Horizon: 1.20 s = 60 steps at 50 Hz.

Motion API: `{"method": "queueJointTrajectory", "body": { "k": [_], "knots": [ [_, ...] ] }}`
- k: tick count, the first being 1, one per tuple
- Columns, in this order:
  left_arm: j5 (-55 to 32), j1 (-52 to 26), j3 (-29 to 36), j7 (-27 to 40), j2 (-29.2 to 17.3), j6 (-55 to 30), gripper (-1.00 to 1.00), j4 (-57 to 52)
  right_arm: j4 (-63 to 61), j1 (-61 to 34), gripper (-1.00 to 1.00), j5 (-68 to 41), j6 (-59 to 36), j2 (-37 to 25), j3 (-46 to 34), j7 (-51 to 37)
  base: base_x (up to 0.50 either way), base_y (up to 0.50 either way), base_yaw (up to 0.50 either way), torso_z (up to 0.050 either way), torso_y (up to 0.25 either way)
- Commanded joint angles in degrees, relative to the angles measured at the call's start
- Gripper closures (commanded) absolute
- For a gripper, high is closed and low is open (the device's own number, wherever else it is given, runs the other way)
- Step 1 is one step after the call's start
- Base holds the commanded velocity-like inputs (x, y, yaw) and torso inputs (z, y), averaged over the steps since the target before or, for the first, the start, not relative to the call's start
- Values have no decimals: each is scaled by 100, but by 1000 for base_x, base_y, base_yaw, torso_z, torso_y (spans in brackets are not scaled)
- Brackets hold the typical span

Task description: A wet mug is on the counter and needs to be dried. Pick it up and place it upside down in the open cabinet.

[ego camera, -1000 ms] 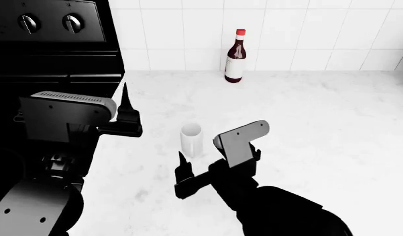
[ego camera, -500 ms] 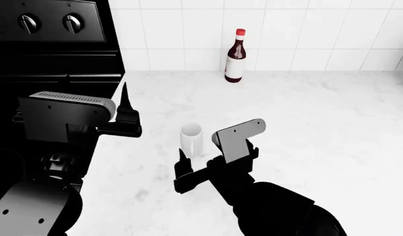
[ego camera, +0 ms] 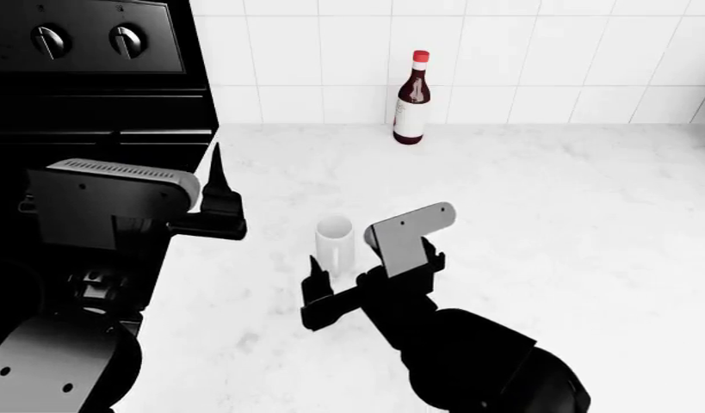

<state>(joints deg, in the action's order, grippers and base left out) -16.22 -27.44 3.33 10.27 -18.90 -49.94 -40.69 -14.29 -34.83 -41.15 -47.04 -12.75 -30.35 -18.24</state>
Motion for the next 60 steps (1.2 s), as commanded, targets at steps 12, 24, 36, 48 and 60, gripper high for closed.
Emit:
{"method": "queueJointTrajectory", "body": {
  "k": [12, 24, 36, 48, 60],
  "knots": [
    [-58, 50, -28, 28, -25, 61, -100, -2, 51, 14, 100, 38, 79, -23, -145, 13, 0, 0, 0, 0, 0],
    [-85, 103, -50, 39, -42, 116, -100, 8, -36, 22, 100, 40, 88, -66, -191, -28, 0, 0, 0, 0, 0],
    [-150, -22, -55, 73, -74, -49, -100, -93, -336, -105, 100, -10, -26, -169, -130, -185, 0, 0, 0, 0, 0],
    [-199, -108, -41, 75, -103, -111, -100, -107, -1008, -586, 100, -450, -602, -413, 297, -539, 0, 0, 0, 0, 1],
    [-231, -119, -35, 78, -120, -102, -100, -117, -1467, -790, 100, -722, -991, -746, 581, -801, 0, 0, 0, 0, 0]
  ]
}}
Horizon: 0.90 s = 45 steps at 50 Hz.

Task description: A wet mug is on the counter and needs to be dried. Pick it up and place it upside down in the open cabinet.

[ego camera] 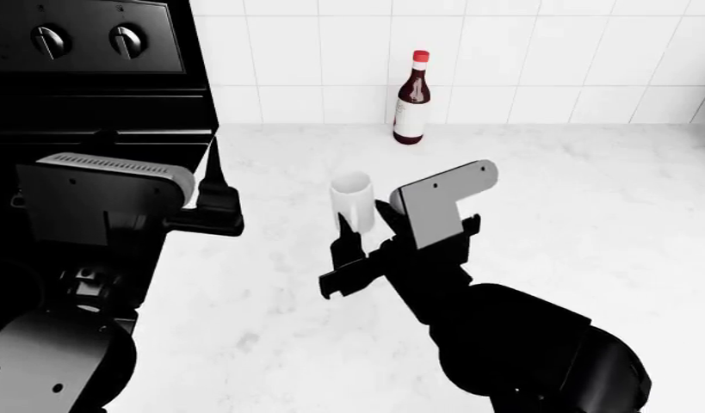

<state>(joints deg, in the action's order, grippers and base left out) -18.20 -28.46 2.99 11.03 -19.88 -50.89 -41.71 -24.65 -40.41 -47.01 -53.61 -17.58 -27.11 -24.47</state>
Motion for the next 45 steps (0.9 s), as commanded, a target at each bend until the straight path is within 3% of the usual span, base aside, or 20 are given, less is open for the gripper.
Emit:
{"method": "queueJointTrajectory", "body": {
  "k": [1, 10, 23, 45],
  "knots": [
    [-37, -18, -5, 1, -28, -7, -100, -18, -471, -251, 100, -150, -373, -307, 272, -196, 0, 0, 0, 0, 0],
    [-72, -89, 2, -19, -81, -48, -100, -32, -611, -403, 100, -4, -475, -811, 359, -207, 0, 0, 0, 0, 1],
    [-293, -146, -135, -90, -101, -217, -100, -145, -995, -841, 100, 969, -461, -1862, -419, 135, 0, 0, 0, 0, 0],
    [-1402, -422, -792, -353, 57, -1160, -100, -408, -1706, -2908, 100, 3923, -469, -3138, -4033, 1237, 0, 0, 0, 0, 0]
  ]
}}
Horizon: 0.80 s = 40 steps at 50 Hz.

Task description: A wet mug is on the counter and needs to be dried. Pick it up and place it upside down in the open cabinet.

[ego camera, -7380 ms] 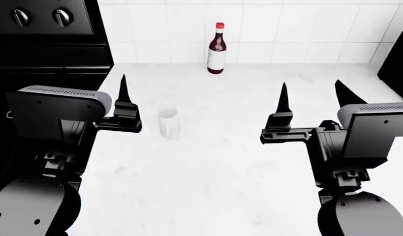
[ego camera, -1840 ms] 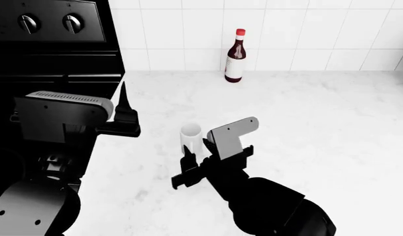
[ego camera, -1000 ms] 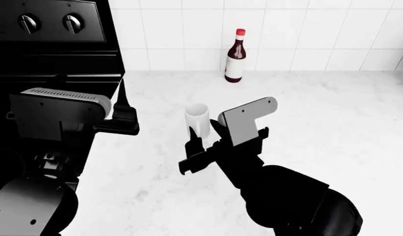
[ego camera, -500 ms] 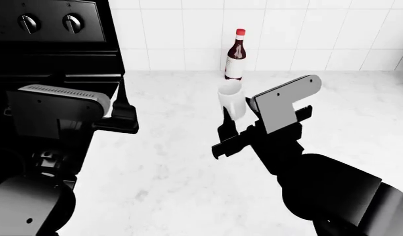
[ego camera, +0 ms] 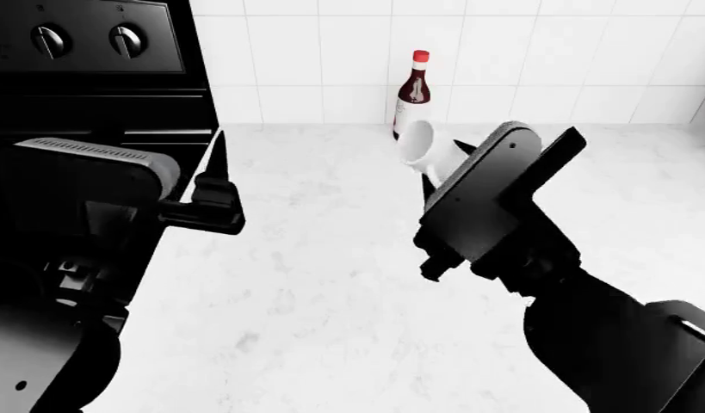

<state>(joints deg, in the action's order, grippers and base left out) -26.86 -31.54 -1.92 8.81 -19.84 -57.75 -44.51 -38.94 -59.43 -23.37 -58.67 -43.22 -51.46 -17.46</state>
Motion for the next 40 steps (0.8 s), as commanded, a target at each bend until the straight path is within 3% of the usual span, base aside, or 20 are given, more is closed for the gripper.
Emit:
{"method": "queueJointTrajectory", "body": {
  "k": [1, 12, 21, 40],
  "knots": [
    [-592, -127, -339, -135, 58, -531, -100, -145, -269, -1113, 100, 1731, 70, -622, -1767, 588, 0, 0, 0, 0, 0],
    [-1448, -325, -875, -314, 230, -1136, -100, -209, -96, -2152, 100, 3560, 468, -951, -3373, 1086, 0, 0, 0, 0, 0],
    [-2690, -540, -1644, -353, 507, -2043, -100, -157, 277, -2694, 100, 5028, 1000, -1115, -4430, 1282, 0, 0, 0, 0, 1],
    [-3718, -771, -2028, -120, 572, -2632, -100, -14, 1004, -3562, 100, 7218, 2596, -1467, -5665, 1553, 0, 0, 0, 0, 0]
  ]
}}
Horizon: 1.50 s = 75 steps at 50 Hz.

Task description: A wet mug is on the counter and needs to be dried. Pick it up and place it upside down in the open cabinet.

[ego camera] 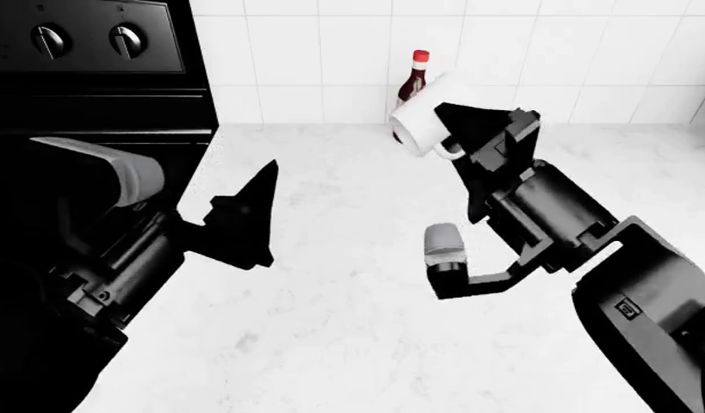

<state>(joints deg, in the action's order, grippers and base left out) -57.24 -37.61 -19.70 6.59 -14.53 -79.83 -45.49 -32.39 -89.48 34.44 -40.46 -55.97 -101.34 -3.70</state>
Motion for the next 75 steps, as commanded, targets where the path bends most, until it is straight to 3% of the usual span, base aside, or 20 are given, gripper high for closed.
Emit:
{"method": "queueJointTrajectory", "body": {
  "k": [1, 20, 31, 57, 70, 75],
  "knots": [
    [-722, -174, -256, 106, 32, -443, -100, 98, 367, -583, 100, 1495, 822, -200, -702, 182, 0, 0, 0, 0, 0],
    [-1831, -360, -367, 440, -259, -733, -100, 347, 797, -1411, 100, 2748, 2293, -429, -1089, -202, 0, 0, 0, 0, 1],
    [-3689, -356, -219, 969, -567, -698, -100, 847, 823, -1730, 100, 3038, 2780, -467, -1105, -395, 0, 0, 0, 0, 1],
    [-3393, -310, 353, -34, -1032, -517, -100, 1088, 896, -1573, 100, 3747, 3043, -565, -1306, -843, 0, 0, 0, 0, 0],
    [-3464, -755, 789, 42, -1270, -496, -100, 1312, 763, -1449, 100, 3859, 3091, -642, -1377, -882, 0, 0, 0, 0, 1],
    [-3877, -982, 893, 263, -1414, -436, -100, 1432, 717, -1416, 100, 3875, 3105, -679, -1391, -885, 0, 0, 0, 0, 0]
  ]
}}
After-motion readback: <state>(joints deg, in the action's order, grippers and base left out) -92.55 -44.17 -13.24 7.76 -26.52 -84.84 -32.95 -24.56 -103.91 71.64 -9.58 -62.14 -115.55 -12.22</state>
